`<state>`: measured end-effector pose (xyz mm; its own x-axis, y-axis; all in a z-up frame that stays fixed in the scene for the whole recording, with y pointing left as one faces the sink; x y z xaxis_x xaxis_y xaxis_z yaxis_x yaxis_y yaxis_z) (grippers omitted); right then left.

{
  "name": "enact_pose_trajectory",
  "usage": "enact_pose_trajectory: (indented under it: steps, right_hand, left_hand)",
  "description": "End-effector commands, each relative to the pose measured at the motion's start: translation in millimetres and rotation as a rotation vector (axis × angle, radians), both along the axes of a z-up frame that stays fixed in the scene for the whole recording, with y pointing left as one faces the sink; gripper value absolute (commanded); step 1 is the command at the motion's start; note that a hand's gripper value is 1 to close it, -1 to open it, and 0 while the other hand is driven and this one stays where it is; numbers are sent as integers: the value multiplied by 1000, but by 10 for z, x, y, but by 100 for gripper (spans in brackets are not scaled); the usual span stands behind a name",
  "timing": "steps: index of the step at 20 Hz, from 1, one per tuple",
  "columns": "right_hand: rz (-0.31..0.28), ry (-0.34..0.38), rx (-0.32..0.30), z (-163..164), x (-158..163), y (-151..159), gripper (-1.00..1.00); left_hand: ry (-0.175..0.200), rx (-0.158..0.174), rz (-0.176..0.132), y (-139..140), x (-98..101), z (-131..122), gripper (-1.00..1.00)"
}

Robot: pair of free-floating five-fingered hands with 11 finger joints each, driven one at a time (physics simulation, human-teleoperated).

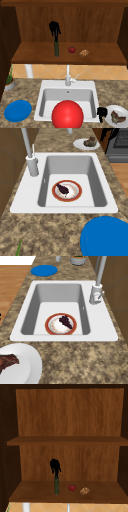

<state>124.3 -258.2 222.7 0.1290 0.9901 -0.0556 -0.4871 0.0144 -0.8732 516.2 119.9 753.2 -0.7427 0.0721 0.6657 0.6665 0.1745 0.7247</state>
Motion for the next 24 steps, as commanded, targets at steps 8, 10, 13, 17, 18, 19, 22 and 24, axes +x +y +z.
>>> enact_pose_trajectory:
  steps: [8,10,13,17,18,19,22,24]
  right_hand:
    - [0,0,0,0,0,0,0]
    - [0,0,0,0,0,0,0]
    - [0,0,0,0,0,0,0]
    - [0,0,0,0,0,0,0]
    - [0,0,0,0,0,0,0]
    - [0,0,0,0,0,0,0]
    - [0,0,0,0,0,0,0]
    - [0,0,0,0,0,0,0]
  left_hand:
    - [-8,-31,14,92,-62,-21,100]
    - [-16,-19,19,80,-63,91,100]
    - [-16,7,33,134,-70,322,100]
    - [-2,17,45,192,-217,608,100]
    - [-2,0,58,213,-295,638,100]
    - [-29,-19,57,200,-380,724,100]
    - [-72,-25,50,254,-566,792,100]
    - [-93,-32,55,286,-690,806,100]
